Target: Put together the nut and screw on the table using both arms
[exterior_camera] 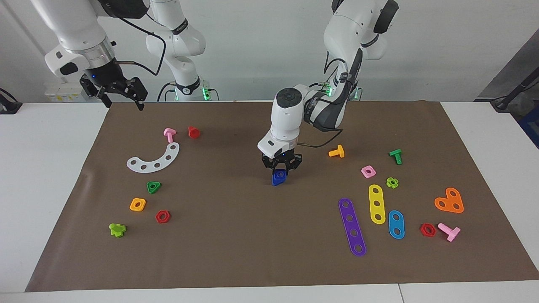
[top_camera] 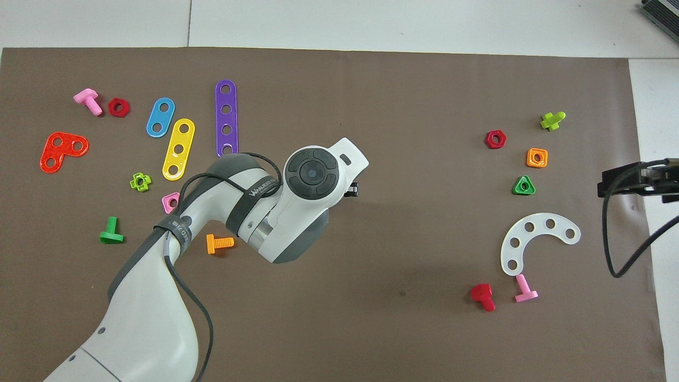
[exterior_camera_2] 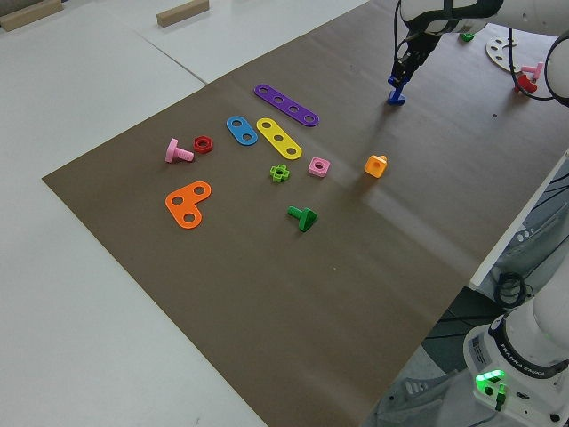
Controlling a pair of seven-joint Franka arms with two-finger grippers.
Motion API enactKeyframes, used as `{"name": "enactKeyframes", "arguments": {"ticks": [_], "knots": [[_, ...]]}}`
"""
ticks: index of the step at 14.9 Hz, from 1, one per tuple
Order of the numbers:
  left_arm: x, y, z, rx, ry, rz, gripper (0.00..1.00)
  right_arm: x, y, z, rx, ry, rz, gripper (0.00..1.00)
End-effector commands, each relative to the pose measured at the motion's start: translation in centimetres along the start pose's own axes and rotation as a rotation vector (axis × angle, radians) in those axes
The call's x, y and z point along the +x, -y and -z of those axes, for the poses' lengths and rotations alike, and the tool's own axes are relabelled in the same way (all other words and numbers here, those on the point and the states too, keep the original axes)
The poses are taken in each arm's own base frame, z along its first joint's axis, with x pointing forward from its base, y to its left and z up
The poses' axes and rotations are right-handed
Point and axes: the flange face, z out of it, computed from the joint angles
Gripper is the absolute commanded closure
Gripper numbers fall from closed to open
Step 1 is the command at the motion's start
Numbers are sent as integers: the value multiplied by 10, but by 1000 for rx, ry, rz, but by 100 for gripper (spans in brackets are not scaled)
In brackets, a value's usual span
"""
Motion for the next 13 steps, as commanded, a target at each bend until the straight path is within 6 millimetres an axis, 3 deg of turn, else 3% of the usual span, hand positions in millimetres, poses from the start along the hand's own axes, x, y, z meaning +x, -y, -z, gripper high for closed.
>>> {"name": "enactKeyframes", "arguments": {"ticks": [1,8,13], "knots": [[-9,0,2,-6,-5,19,100,-2,-5,0,7,7,23,0],[-22,6,-17,-25,-26,15,100,-2,-5,0,7,7,23,0],[-25,8,-19,-25,-28,6,100,-2,-5,0,7,7,23,0]]}}
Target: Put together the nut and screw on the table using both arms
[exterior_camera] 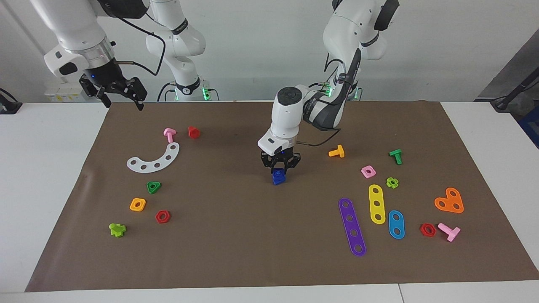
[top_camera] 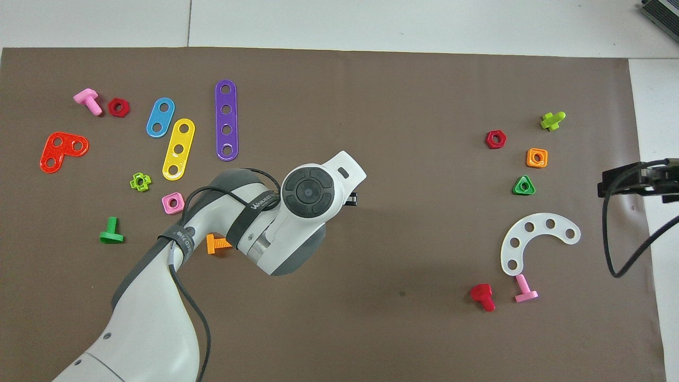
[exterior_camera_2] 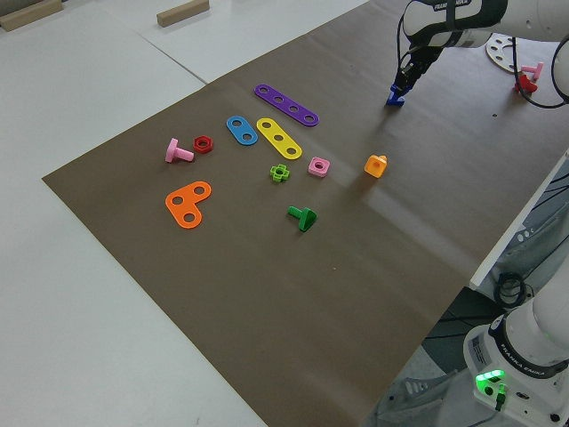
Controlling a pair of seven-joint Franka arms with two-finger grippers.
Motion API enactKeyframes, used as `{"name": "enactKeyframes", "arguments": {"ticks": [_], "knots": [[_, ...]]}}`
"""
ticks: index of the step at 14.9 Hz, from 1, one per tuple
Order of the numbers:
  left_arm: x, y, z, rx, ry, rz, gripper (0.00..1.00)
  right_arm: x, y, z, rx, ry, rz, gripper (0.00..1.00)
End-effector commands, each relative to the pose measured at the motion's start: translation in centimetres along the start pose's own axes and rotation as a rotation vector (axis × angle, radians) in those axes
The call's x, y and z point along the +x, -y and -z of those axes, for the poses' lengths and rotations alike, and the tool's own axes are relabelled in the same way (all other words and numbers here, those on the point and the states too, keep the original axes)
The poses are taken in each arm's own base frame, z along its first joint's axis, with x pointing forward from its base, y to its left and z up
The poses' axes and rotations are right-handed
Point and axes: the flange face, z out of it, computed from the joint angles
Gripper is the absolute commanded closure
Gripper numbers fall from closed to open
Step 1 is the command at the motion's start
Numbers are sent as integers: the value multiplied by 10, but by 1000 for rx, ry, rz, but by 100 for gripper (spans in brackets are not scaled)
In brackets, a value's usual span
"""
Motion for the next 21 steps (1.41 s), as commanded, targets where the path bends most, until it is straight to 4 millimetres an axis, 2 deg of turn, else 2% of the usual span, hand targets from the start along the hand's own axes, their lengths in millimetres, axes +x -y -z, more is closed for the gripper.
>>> {"name": "enactKeyframes", "arguments": {"ticks": [1,2,3,4,5,9,12,13,17,21], "knots": [[-5,6,0,-6,-9,10,100,-2,-5,0,7,7,24,0],[-5,6,0,-5,-6,11,100,-2,-5,1,7,5,24,0],[-5,6,0,-5,-8,15,73,-2,-5,0,7,7,23,0],[-5,5,1,-7,-11,14,26,-2,-5,0,7,7,24,0],[-4,5,2,-6,-11,14,0,-2,-5,0,7,5,24,0],[3,5,15,-5,-26,13,0,-2,-5,0,7,5,23,0],[4,17,49,25,-24,20,0,-2,-5,0,7,5,23,0],[9,33,61,40,-24,32,0,-2,-5,0,7,5,21,0],[18,70,94,77,-15,4,0,-2,-6,0,7,5,18,0],[27,125,126,118,15,-37,0,-2,-5,0,7,5,19,0]]}}
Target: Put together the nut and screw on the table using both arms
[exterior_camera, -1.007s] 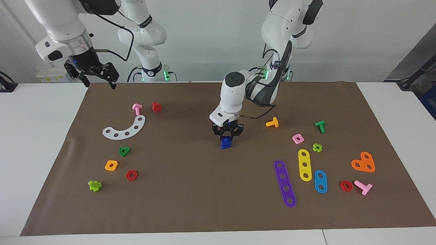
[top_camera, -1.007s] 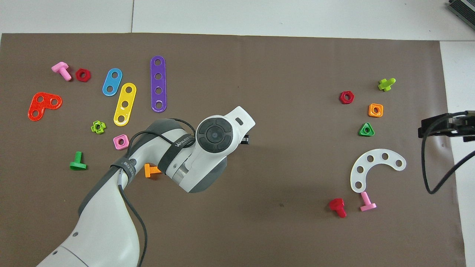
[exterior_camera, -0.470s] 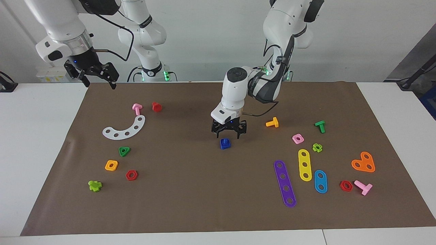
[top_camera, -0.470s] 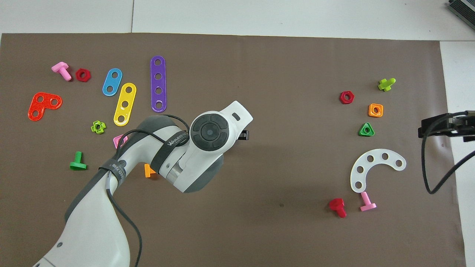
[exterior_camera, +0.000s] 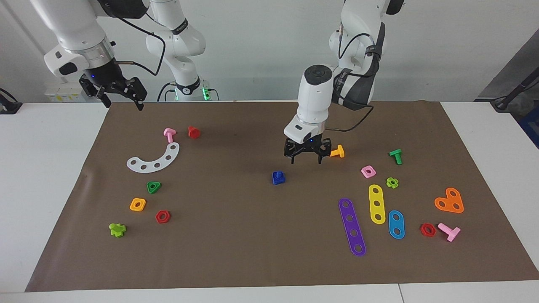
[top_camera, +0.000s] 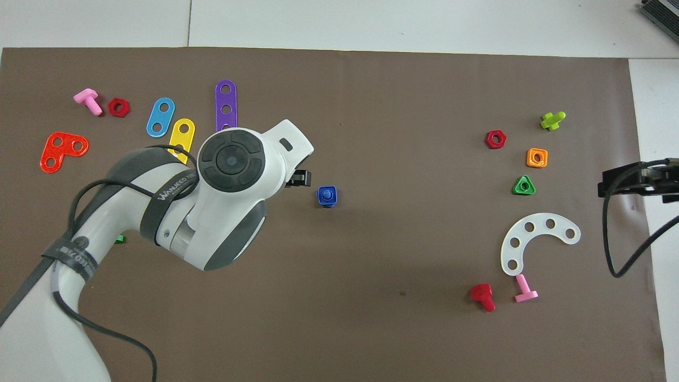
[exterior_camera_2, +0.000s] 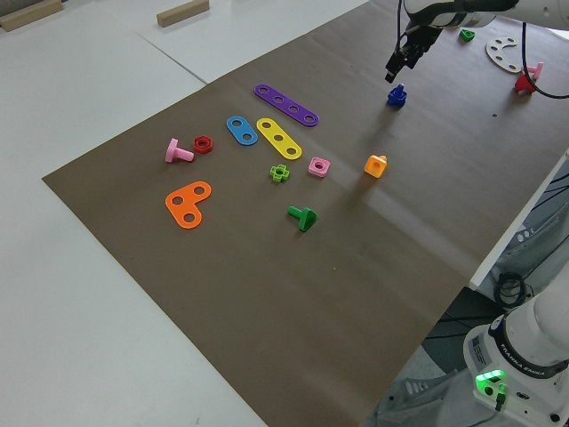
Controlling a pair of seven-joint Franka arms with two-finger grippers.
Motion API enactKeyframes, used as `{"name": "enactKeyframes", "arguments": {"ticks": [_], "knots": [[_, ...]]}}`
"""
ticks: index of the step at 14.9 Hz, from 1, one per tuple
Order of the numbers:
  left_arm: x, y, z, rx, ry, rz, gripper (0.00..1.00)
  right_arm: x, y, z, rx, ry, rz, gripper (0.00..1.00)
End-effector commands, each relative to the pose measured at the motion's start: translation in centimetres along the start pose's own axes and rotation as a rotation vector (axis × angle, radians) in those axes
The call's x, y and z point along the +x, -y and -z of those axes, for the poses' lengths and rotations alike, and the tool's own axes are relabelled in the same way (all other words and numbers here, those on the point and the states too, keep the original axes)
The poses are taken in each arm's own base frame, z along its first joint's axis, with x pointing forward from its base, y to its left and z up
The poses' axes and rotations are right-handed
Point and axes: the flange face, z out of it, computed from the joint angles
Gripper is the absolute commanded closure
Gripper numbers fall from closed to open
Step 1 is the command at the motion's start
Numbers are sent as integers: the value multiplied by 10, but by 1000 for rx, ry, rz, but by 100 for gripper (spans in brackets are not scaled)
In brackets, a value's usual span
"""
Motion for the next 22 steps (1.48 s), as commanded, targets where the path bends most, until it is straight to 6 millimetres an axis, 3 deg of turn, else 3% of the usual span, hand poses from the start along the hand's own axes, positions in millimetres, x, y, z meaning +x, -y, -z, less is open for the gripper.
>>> {"name": "enactKeyframes", "arguments": {"ticks": [1,5,8,12,15,22], "knots": [[-3,41,18,26,29,-24,0,-2,-4,0,7,5,20,0],[-2,71,35,10,33,-35,0,-2,-4,1,7,5,17,0],[-9,98,59,-21,58,-82,0,-3,-2,2,7,3,23,0],[-14,164,91,-77,66,-101,0,-3,0,2,7,3,27,0],[-18,200,108,-97,58,-99,0,-3,3,2,7,3,32,0],[-10,236,144,-88,38,-82,0,-3,2,2,7,3,31,0]]}}
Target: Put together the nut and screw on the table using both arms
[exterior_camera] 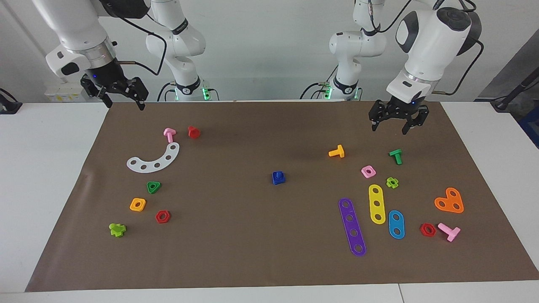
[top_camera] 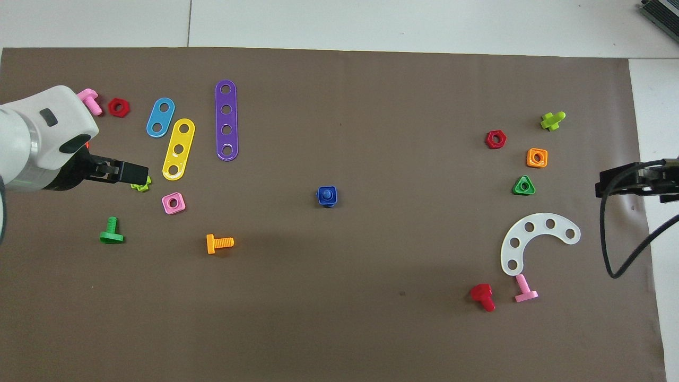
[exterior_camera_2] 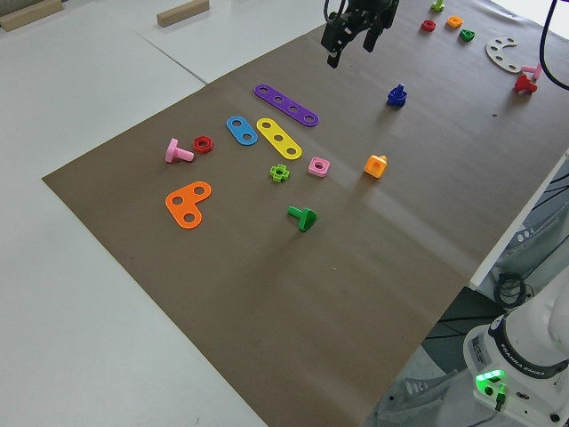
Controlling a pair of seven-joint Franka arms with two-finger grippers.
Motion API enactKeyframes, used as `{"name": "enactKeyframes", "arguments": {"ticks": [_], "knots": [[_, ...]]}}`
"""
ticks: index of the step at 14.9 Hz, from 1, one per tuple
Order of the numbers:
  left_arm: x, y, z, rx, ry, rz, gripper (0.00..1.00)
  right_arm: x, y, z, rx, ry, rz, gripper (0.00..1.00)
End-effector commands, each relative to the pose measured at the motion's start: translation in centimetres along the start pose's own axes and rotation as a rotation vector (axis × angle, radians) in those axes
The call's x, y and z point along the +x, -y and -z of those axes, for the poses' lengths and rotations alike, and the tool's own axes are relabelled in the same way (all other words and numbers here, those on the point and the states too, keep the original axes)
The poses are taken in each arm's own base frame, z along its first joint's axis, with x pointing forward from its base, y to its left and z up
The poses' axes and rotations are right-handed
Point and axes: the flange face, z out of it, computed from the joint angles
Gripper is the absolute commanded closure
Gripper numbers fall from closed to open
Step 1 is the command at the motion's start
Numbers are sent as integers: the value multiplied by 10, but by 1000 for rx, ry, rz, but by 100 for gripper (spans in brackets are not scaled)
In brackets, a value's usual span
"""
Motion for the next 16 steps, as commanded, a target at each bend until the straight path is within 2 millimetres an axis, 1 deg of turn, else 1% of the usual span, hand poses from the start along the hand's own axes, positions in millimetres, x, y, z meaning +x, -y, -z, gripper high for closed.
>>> {"name": "enactKeyframes", "arguments": {"ticks": [1,4,5,6,8,10,13,16], "knots": [[-1,8,23,-9,10,-5,0,-3,-2,2,7,3,24,0],[-3,33,47,0,18,37,0,-3,-1,2,7,3,25,0],[-4,35,54,1,22,41,0,-3,-2,2,7,3,24,0],[-3,41,55,0,35,51,0,-3,-1,2,7,3,25,0],[-4,41,67,-3,56,52,0,-3,-1,2,7,3,25,0],[-3,38,69,-7,56,49,0,-3,-1,2,7,3,25,0],[-9,37,61,-8,68,51,0,-3,-2,2,7,3,24,0],[-12,36,59,-8,81,60,0,-3,-1,2,7,3,25,0]]}}
